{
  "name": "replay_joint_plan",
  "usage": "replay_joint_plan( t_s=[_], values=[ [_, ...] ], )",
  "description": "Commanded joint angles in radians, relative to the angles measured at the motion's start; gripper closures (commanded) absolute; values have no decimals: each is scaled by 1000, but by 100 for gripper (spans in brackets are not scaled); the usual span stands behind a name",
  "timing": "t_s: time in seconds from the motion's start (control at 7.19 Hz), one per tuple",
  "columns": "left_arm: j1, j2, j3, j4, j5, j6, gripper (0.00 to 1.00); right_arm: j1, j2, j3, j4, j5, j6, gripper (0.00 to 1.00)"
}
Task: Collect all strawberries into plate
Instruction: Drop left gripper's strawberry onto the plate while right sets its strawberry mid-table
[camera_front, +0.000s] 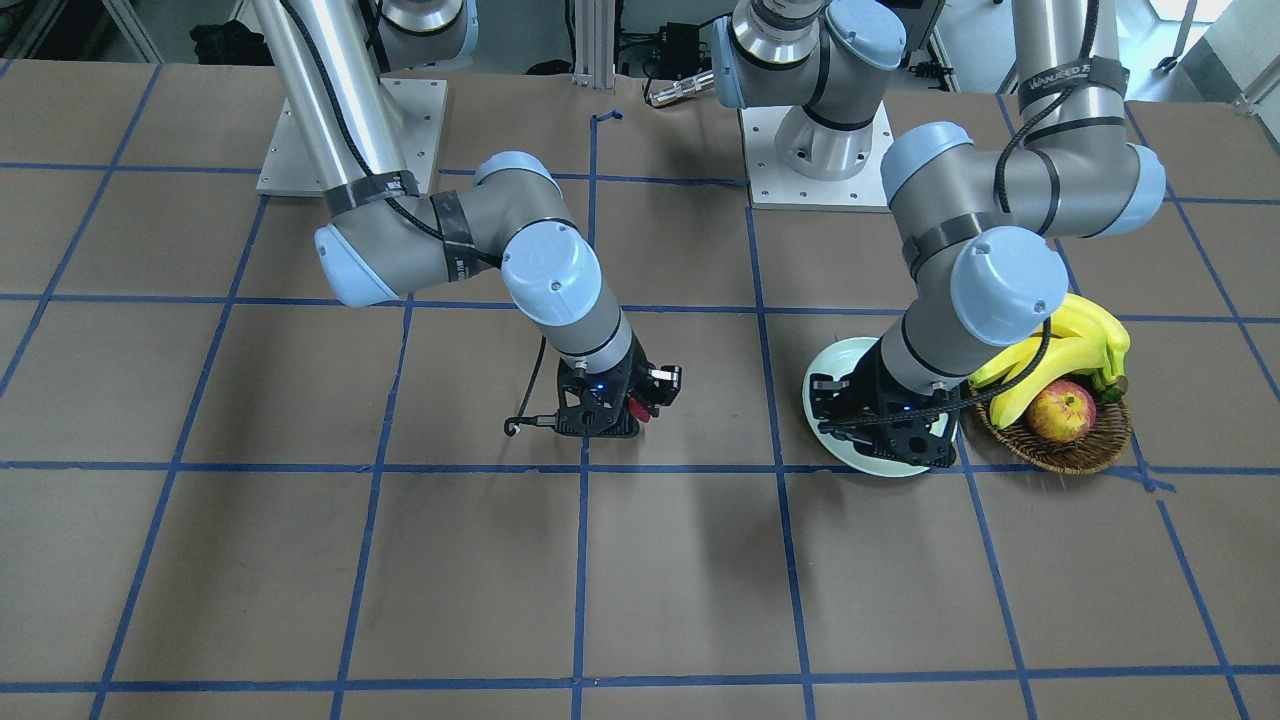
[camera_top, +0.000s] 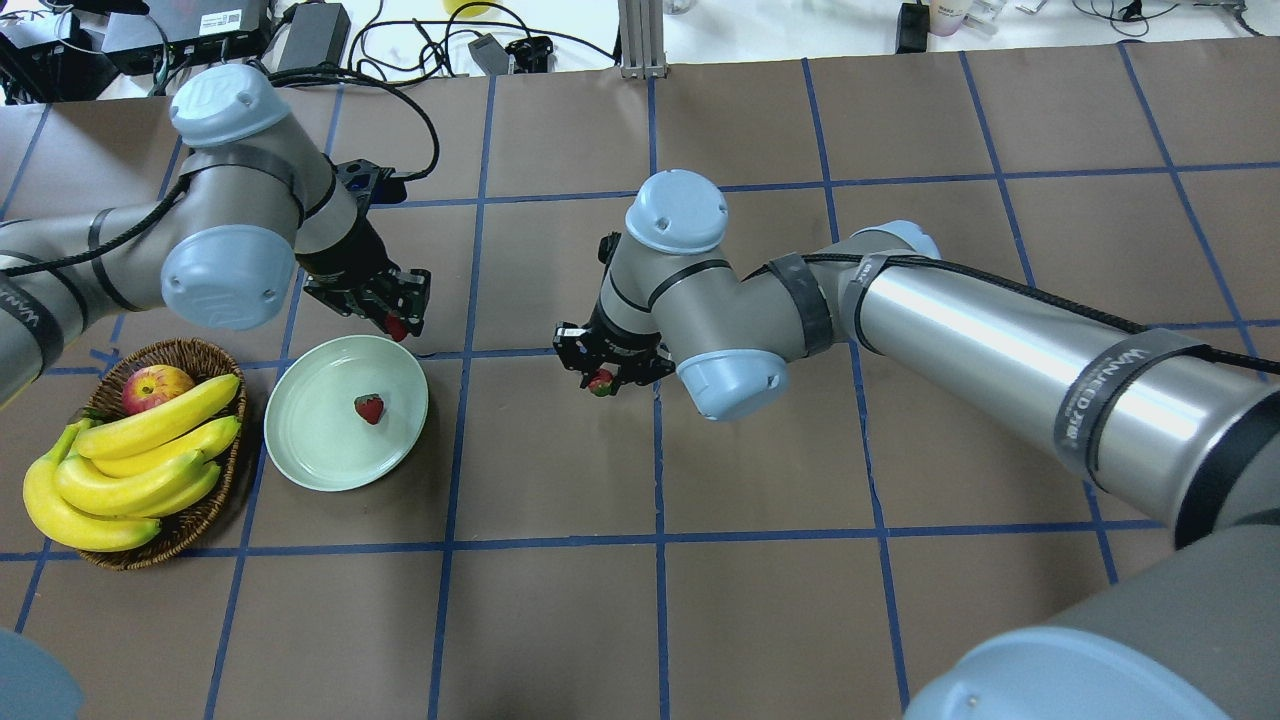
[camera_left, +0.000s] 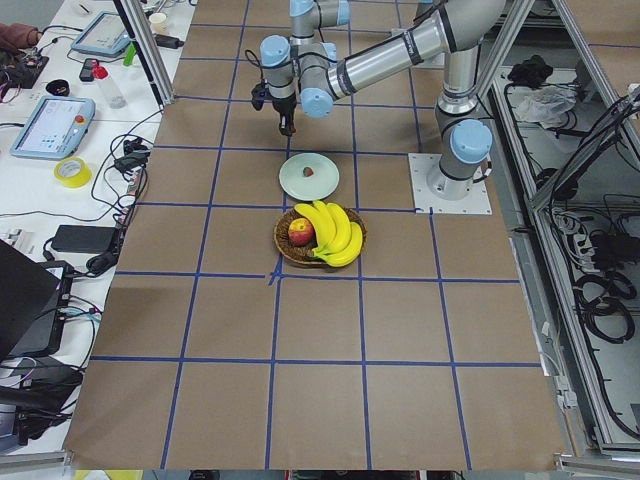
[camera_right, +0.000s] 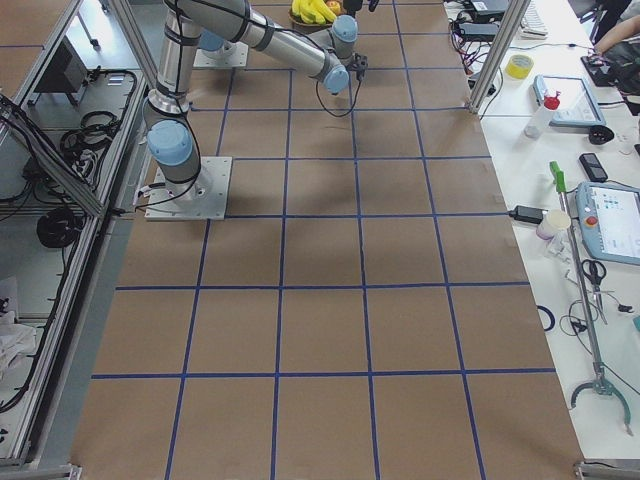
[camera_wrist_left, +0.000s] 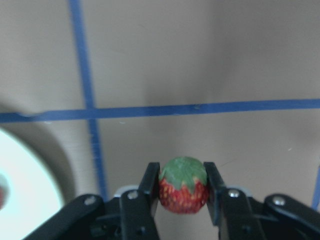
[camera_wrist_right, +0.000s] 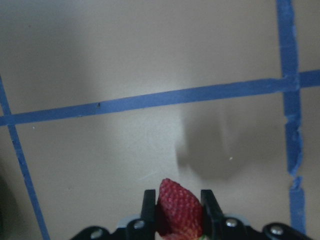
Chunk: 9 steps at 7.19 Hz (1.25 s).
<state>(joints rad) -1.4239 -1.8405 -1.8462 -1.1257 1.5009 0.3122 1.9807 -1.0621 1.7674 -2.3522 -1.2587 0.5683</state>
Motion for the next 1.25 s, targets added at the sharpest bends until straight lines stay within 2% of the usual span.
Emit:
replay_joint_plan(
  t_s=[0.0, 0.28, 0.42, 0.56, 0.7, 0.97, 1.11],
  values=[
    [104, -6, -86, 47, -4, 163, 100, 20, 31, -11, -7, -1, 15, 0],
    [117, -17, -107, 75, 4, 172, 100, 18, -1, -12, 11, -28, -2, 0],
    [117, -17, -108, 76, 66, 157, 78, 9, -56, -31, 102, -115, -42, 0],
    [117, -13, -110, 78, 71, 154, 14, -19, -115, -72, 141, -155, -60, 0],
    [117, 0, -110, 69, 79, 154, 0, -76, -146, -136, 243, -216, -94, 0],
    [80, 10, -88, 70, 64, 98, 0, -218, -231, -288, 544, -251, -177, 0],
    [-28, 13, -79, 78, 68, -45, 0, -283, -251, -346, 638, -254, -283, 0]
  ],
)
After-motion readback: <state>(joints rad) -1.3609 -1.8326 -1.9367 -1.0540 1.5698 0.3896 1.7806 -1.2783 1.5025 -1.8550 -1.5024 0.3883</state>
